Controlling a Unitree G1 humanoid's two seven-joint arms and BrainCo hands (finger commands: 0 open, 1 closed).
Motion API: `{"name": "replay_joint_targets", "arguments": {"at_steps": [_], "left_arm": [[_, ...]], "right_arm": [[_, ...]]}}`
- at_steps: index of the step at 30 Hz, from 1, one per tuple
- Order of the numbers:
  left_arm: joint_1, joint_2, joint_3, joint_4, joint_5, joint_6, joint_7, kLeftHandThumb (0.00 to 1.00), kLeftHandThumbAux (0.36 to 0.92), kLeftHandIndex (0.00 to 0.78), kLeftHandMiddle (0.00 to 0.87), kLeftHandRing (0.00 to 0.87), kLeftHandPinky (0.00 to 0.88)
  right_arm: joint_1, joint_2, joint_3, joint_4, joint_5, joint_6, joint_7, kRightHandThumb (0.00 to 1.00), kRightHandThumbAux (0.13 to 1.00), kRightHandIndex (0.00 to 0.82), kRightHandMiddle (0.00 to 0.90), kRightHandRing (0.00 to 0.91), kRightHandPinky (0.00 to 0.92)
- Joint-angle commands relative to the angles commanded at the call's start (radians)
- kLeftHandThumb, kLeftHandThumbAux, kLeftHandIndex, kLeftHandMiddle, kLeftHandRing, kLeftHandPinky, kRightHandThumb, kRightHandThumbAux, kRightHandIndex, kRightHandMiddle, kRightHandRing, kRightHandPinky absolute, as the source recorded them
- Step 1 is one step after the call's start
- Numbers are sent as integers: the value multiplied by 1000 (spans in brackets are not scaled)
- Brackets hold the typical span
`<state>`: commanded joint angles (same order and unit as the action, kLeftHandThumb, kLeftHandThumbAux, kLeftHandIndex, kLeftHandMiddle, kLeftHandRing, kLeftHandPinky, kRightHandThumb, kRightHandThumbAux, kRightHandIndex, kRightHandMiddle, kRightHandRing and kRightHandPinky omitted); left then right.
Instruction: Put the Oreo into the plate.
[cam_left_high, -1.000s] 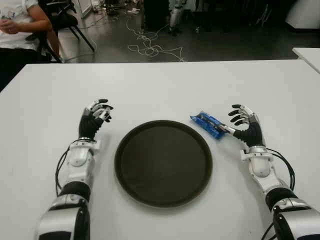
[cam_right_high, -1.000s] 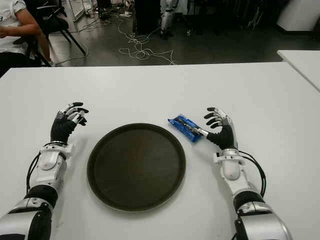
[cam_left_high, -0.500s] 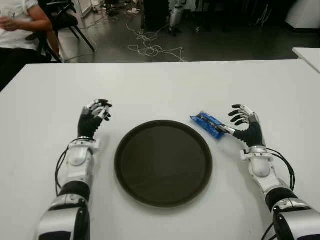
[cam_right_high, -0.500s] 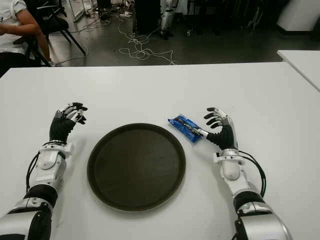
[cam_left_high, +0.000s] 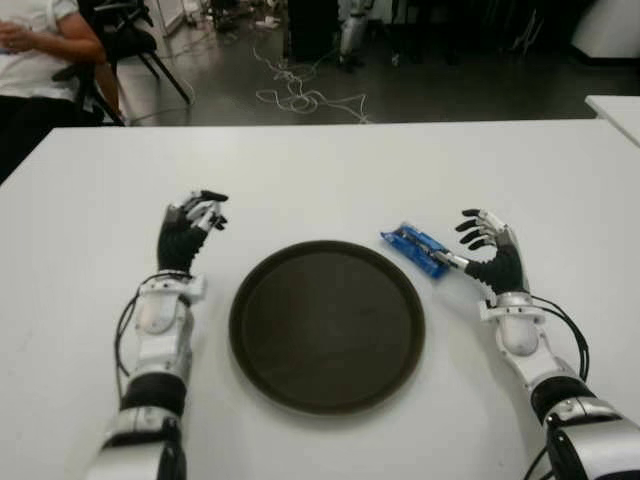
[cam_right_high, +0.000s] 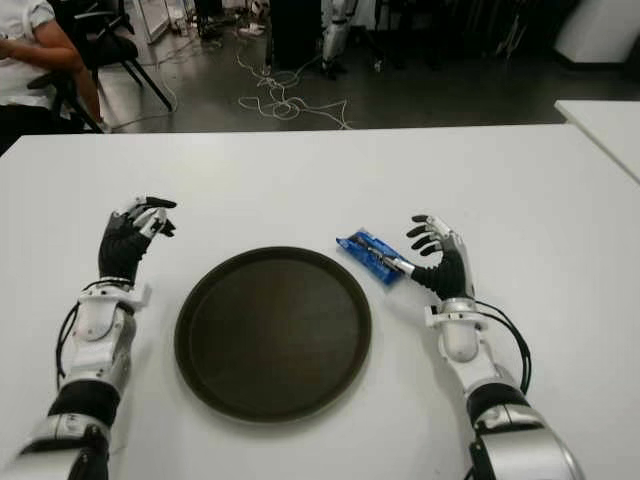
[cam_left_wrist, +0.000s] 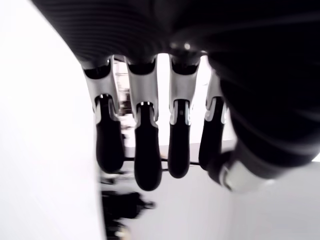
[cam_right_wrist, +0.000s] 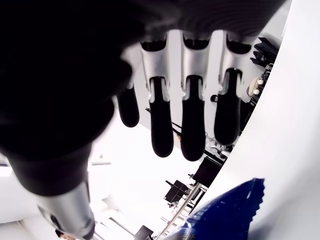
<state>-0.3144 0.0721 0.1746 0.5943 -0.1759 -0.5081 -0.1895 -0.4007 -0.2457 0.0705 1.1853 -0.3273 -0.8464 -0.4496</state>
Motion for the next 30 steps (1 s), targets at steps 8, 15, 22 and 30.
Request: {"name": "replay_joint_targets", "arguments": {"at_steps": [8, 15, 22, 30], "left_arm": [[48, 0, -13, -101, 25, -25, 6, 999, 640, 164, 393, 524, 547], [63, 3, -19, -128, 39, -55, 6, 1000, 641, 167, 392, 521, 533], [78, 0, -24, -157, 28, -43, 3, 1000, 642, 172, 389, 517, 523], [87, -1, -28, -180, 34, -17, 16, 1000, 642, 183, 390, 512, 507]], "right_arm": [[1, 0, 2, 1, 4, -5, 10, 86, 785, 306, 456, 485, 509], [1, -1, 1, 1, 5, -11, 9, 74, 781, 301, 456, 483, 511], [1, -2, 2, 3, 3, -11, 7, 83, 773, 301, 445, 471, 493], [1, -4, 6, 4, -4, -4, -3, 81, 769, 298, 443, 469, 493]]}}
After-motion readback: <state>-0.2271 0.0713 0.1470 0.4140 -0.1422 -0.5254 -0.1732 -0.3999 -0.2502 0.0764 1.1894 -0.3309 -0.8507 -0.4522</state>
